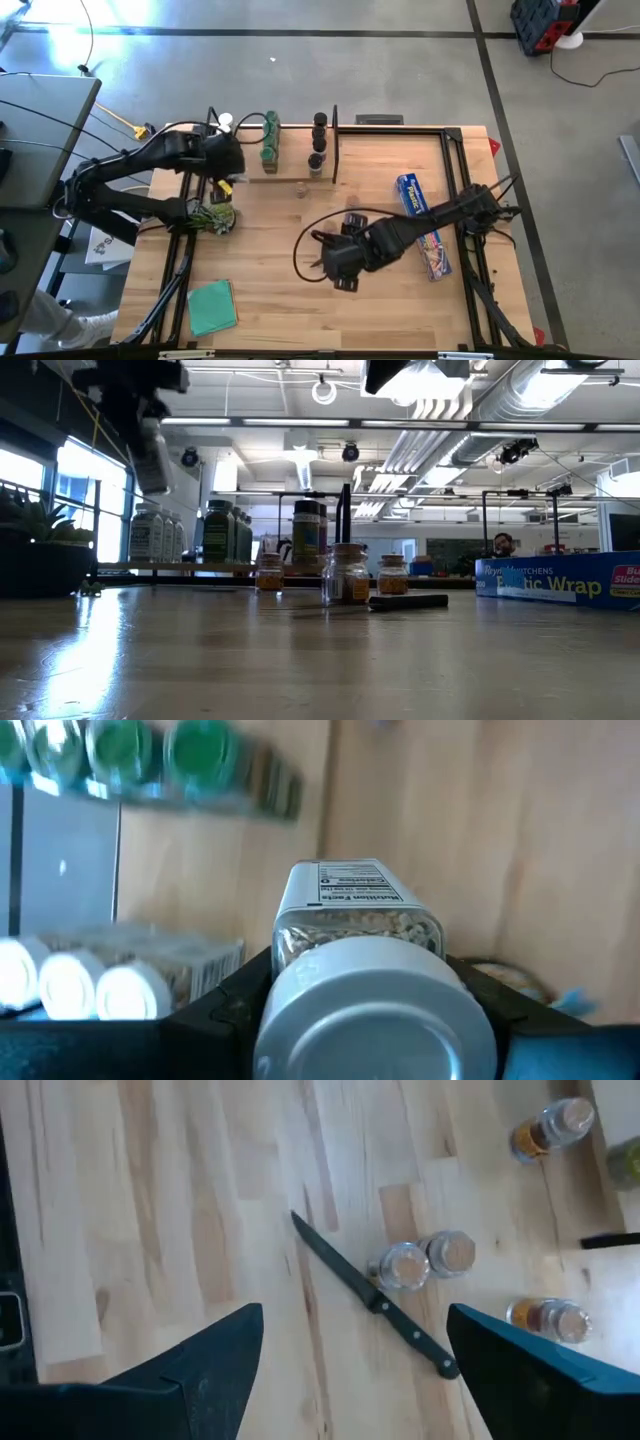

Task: Shelf spices
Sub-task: Put the white lid seasoning bottle on the shelf

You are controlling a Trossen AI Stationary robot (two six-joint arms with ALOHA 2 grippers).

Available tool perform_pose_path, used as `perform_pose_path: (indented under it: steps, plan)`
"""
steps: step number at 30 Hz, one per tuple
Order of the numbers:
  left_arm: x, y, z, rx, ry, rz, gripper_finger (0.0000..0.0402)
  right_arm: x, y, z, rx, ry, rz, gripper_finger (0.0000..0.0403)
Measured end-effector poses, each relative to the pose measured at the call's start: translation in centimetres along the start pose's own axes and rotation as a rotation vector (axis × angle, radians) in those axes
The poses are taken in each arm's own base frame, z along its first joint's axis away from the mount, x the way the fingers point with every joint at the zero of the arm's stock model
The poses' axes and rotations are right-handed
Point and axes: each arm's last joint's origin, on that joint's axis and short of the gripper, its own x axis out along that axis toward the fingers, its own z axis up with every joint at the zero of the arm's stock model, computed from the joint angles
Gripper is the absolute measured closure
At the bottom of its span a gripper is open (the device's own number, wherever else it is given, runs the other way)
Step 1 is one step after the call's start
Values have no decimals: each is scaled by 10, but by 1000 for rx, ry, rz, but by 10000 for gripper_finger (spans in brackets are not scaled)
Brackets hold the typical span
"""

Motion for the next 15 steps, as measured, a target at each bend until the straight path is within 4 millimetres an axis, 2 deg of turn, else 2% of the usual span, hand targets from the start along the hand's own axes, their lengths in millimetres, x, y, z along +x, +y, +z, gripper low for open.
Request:
perform_pose_path:
  steps: [4, 11, 15]
  plan:
    - [20, 11, -7, -28, 96, 17, 212, -3, 7, -3, 23, -12, -4, 92]
    - [68, 26, -19, -67, 302, 42, 212, -7, 21, -11, 62, -15, 14, 91]
    - [85, 32, -21, -67, 315, 41, 212, -9, 26, -14, 70, -18, 18, 91]
